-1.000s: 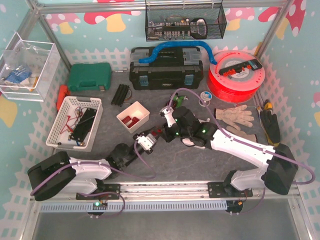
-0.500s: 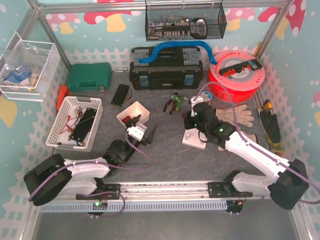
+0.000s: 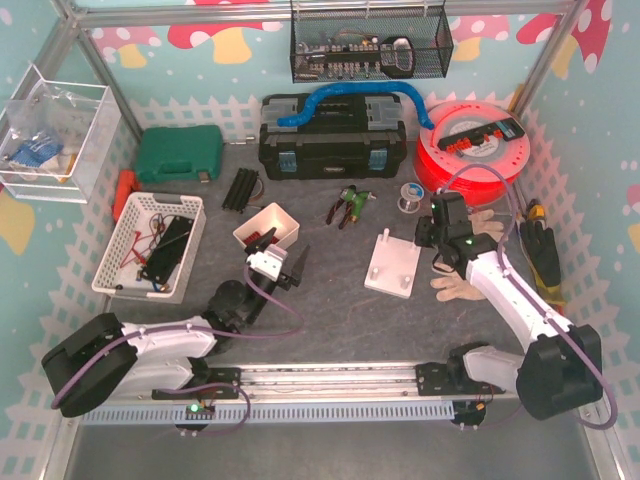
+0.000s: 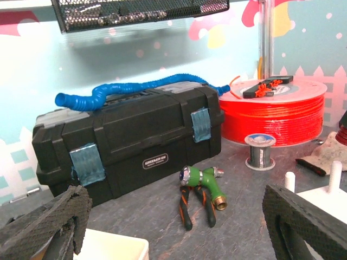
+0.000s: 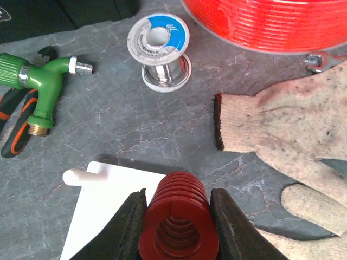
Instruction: Install the large spring
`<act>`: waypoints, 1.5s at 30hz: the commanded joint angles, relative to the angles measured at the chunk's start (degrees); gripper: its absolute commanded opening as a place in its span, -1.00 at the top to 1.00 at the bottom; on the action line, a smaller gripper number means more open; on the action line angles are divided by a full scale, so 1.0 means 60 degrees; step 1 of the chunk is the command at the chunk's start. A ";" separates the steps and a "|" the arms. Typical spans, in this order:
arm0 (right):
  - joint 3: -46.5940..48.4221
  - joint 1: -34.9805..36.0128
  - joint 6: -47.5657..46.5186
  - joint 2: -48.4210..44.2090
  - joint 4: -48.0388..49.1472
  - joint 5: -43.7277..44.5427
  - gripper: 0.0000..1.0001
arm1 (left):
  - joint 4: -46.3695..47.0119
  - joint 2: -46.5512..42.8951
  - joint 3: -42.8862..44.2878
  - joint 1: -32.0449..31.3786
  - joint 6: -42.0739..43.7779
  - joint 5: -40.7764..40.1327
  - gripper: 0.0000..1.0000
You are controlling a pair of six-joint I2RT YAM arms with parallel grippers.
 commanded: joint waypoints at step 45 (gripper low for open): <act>0.0027 -0.0280 -0.0125 0.2856 0.1107 -0.0679 0.27 | -0.0087 -0.0016 0.0052 0.0034 -0.0054 -0.0247 -0.72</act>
